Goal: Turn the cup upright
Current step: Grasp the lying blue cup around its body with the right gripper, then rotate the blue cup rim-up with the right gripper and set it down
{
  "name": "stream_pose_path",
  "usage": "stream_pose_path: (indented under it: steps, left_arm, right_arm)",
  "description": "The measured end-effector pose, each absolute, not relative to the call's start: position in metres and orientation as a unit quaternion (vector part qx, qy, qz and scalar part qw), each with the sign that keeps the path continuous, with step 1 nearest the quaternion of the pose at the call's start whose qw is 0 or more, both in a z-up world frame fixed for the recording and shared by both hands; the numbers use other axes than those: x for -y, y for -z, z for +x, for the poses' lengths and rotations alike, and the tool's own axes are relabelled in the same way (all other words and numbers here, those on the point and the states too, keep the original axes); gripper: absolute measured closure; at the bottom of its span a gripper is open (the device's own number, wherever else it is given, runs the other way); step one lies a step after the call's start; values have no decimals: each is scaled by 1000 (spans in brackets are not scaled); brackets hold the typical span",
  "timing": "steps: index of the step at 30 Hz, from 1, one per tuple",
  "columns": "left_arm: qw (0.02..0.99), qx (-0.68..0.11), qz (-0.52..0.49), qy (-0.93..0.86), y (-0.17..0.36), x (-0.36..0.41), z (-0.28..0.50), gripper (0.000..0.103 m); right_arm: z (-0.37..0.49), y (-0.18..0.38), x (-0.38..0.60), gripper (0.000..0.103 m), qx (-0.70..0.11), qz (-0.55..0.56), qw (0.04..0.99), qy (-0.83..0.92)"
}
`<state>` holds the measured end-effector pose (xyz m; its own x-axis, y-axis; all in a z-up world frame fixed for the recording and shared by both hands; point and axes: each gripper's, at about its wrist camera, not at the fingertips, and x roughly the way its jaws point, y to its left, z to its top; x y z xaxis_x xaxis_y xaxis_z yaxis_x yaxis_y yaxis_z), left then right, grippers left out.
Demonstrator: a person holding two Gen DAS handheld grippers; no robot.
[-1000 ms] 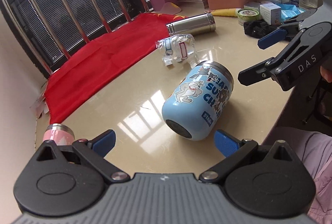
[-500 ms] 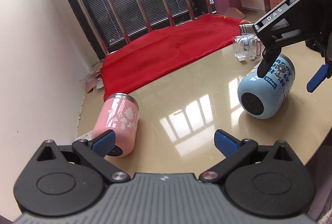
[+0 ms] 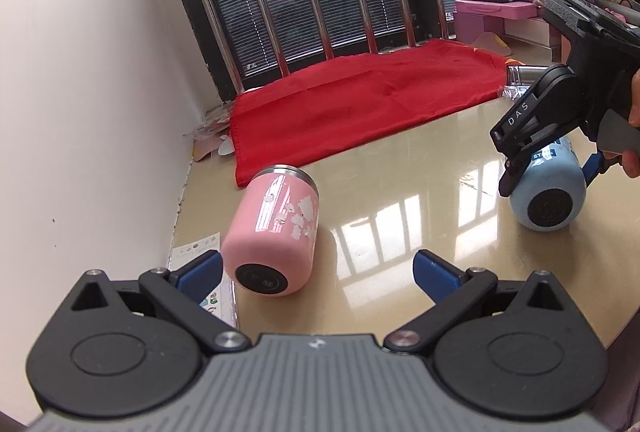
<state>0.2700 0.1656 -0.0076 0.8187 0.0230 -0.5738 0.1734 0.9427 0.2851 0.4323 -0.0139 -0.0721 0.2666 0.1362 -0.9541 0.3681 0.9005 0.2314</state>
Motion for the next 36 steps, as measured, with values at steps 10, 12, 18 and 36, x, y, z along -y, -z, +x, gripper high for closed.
stream_pose_path:
  steps: [10,12,18,36]
  left_arm:
    - [933,-319,157,51,16,-148,269,0]
    - [932,-324,155,55,17,-142,269,0]
    - [927,-347,130,65,23,-123,273,0]
    - [926,-364,86,60,17,-105,268,0]
  right_arm:
    - [399,63,16,14,-657,-29,750,-67]
    - [385,62,21,14,-662,-81,739,-94]
    - [366,64,19,14,-631,-191,737,-148]
    - [373,36,61,0,-583,-14,807,-94]
